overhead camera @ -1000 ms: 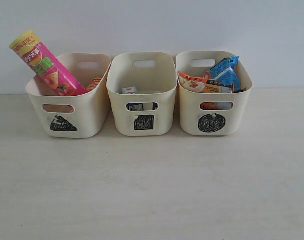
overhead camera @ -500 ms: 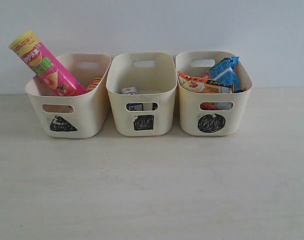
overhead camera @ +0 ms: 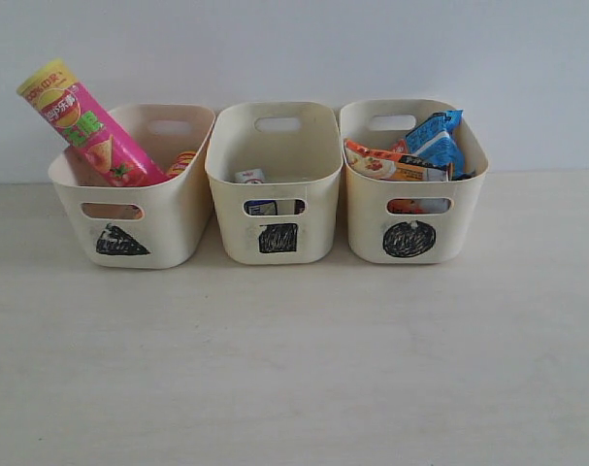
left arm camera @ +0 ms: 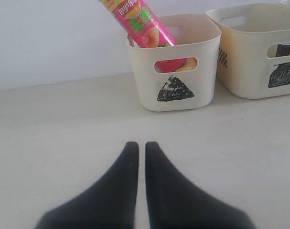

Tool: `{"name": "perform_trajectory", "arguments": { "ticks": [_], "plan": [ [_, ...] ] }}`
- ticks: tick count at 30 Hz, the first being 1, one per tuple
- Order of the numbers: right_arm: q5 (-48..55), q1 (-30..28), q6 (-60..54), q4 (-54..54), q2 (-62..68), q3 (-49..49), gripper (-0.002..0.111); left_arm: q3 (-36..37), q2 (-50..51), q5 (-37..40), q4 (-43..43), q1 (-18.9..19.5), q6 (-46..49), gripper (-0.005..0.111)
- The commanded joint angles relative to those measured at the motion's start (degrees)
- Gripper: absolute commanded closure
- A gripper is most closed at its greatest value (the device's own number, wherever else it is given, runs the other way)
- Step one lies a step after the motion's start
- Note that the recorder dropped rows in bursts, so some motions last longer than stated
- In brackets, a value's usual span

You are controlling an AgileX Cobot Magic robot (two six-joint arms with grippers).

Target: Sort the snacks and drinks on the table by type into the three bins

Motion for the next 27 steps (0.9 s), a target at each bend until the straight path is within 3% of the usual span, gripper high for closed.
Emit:
{"name": "perform_trajectory", "arguments": {
  "ticks": [1, 5, 14, 27],
  "plan": [
    [-0.01, -0.22, -0.28, -0.1, -0.37, -0.03, 0.107, 0.18, -0.13, -0.01, 5.45, 0.0, 0.14, 0.102],
    [-0.01, -0.22, -0.28, -0.1, -0.37, -0.03, 0.107, 0.18, -0.13, 0.3, 11.94, 0.01, -21.99, 0.102],
    [-0.01, -0.22, -0.28, -0.1, -0.37, -0.03, 0.107, 0.18, -0.13, 0.41, 7.84, 0.01, -14.52, 0.102],
    [-0.01, -0.22, -0.28, -0.1, -0.37, -0.03, 0.107, 0.18, -0.13, 0.25, 8.0, 0.0, -14.53, 0.102]
  ]
}}
